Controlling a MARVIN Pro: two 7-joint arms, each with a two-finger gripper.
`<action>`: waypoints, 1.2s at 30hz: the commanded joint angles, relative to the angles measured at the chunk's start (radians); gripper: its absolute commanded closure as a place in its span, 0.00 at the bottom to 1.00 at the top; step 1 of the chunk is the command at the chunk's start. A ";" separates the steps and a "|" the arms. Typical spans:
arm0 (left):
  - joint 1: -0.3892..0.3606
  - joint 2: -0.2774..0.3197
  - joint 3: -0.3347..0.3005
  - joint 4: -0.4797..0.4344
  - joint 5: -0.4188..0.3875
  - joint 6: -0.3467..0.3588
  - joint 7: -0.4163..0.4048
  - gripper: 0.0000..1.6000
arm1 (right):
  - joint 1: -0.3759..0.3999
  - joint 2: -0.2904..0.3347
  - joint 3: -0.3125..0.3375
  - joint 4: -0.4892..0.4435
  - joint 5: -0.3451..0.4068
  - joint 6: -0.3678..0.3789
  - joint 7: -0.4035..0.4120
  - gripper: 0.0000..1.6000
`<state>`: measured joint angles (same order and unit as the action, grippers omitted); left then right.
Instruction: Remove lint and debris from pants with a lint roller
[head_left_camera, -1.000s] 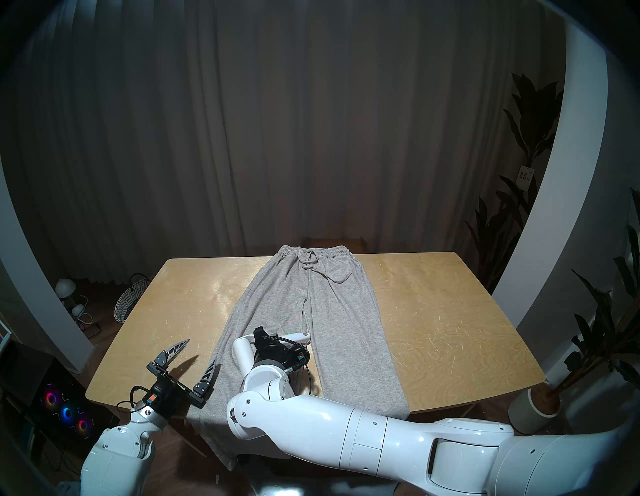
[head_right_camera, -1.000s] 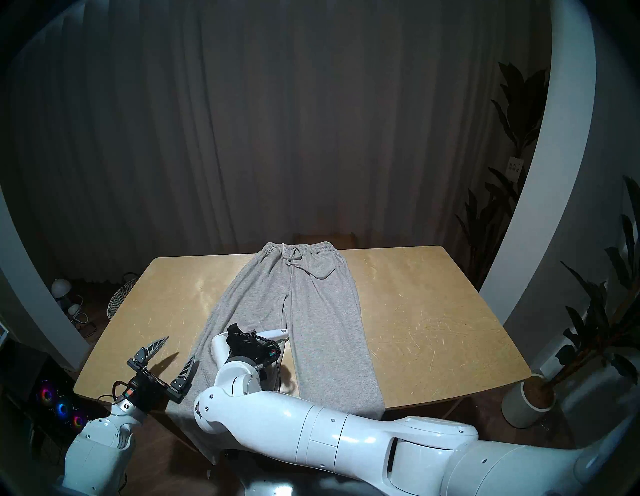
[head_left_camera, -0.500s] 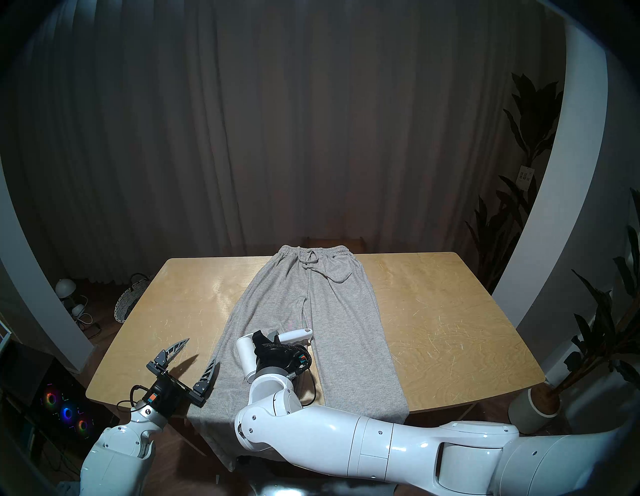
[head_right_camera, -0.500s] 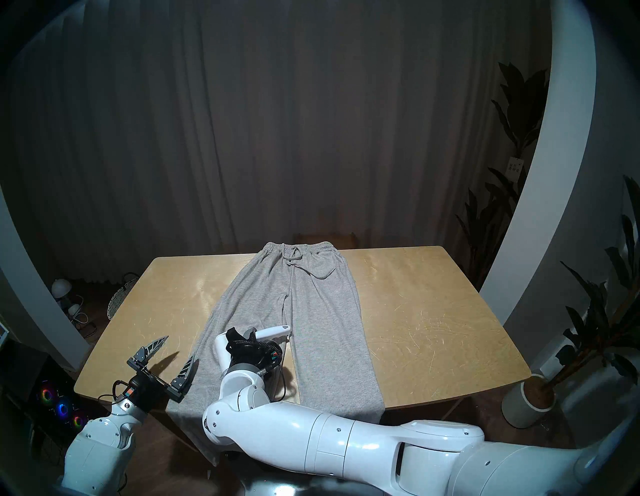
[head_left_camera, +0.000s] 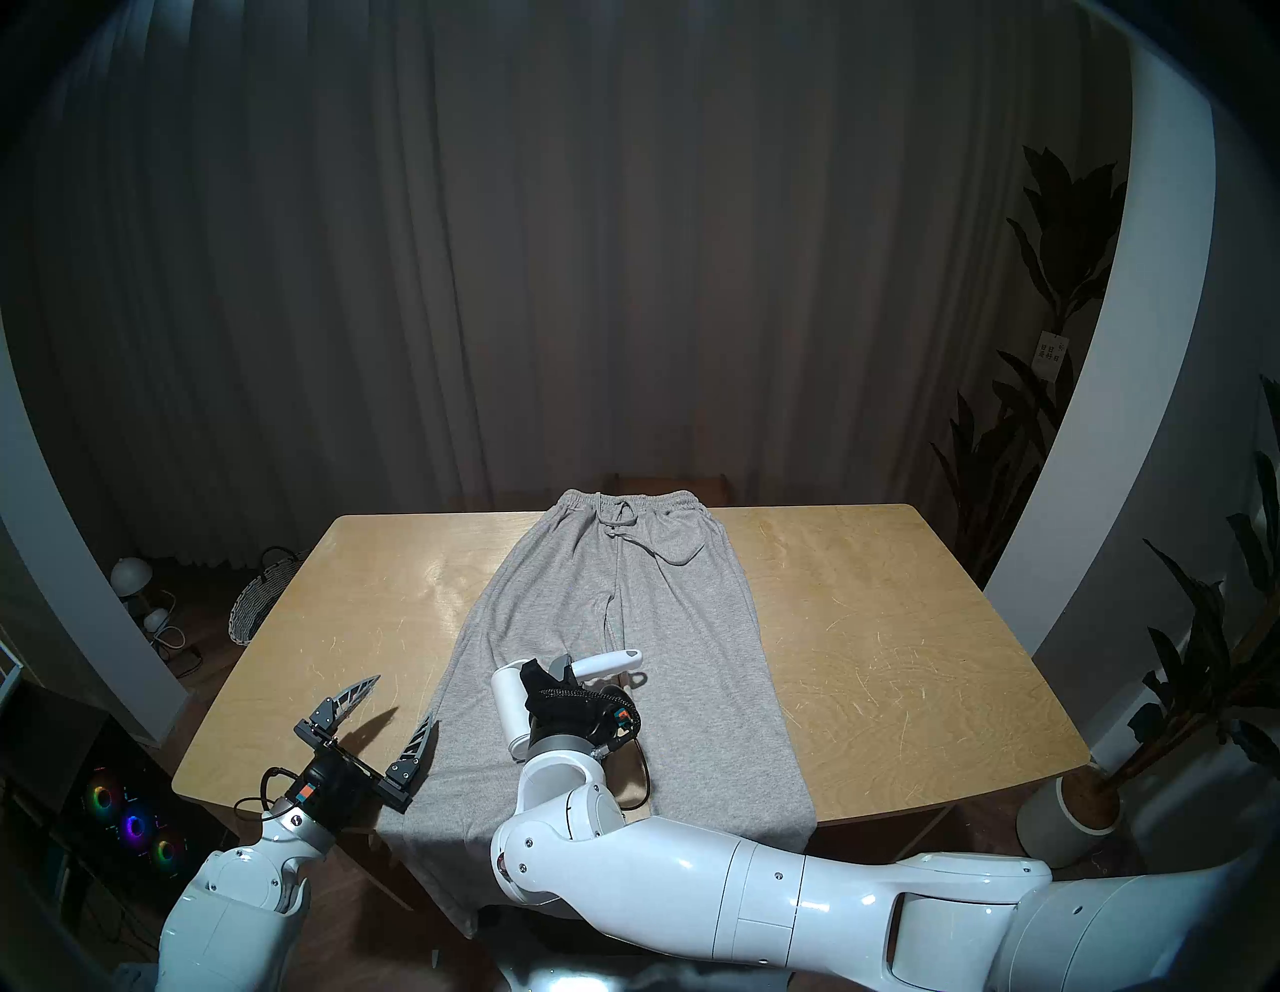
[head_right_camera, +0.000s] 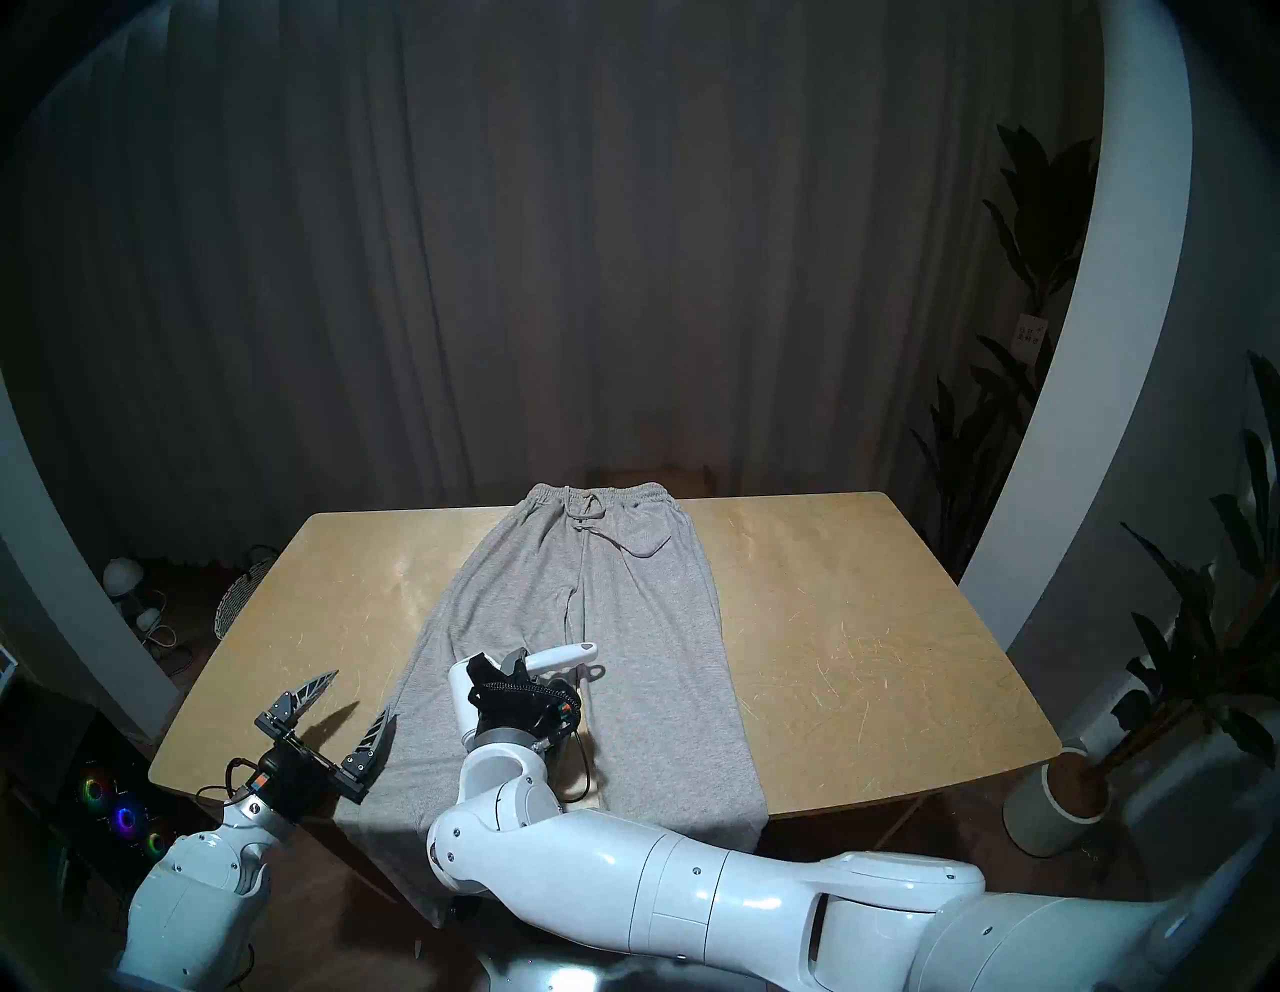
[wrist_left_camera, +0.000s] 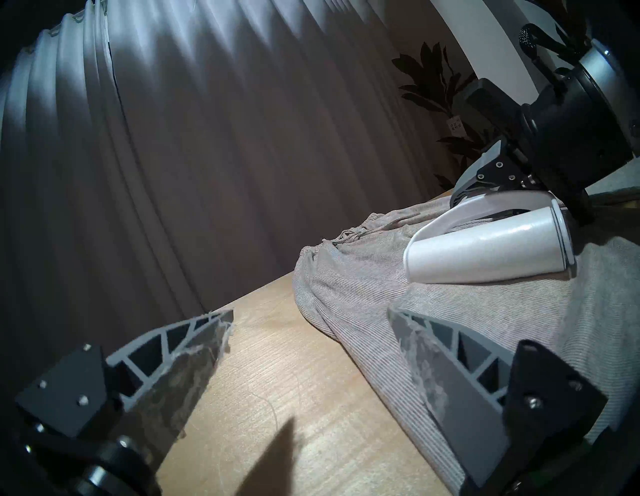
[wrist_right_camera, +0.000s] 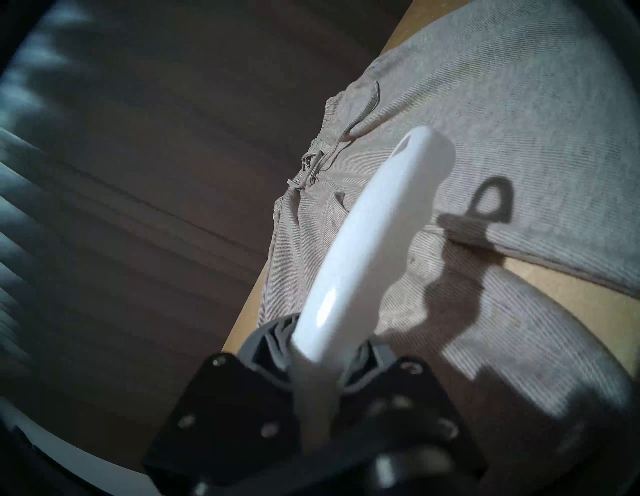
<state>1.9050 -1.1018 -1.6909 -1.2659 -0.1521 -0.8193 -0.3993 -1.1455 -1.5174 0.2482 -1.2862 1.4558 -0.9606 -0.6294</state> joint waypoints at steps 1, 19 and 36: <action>-0.047 0.013 0.038 0.043 0.078 0.048 -0.011 0.00 | -0.020 0.024 0.028 -0.036 -0.044 0.001 0.000 1.00; -0.064 0.025 0.072 0.063 0.086 0.060 0.007 0.00 | -0.085 0.080 0.108 -0.100 -0.136 0.001 -0.005 1.00; -0.102 0.032 0.110 0.083 0.092 0.072 0.029 0.00 | -0.178 0.123 0.230 -0.154 -0.237 0.001 -0.012 1.00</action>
<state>1.8614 -1.0640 -1.6395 -1.2291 -0.1493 -0.8201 -0.3574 -1.2824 -1.4021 0.4229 -1.3988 1.2707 -0.9606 -0.6372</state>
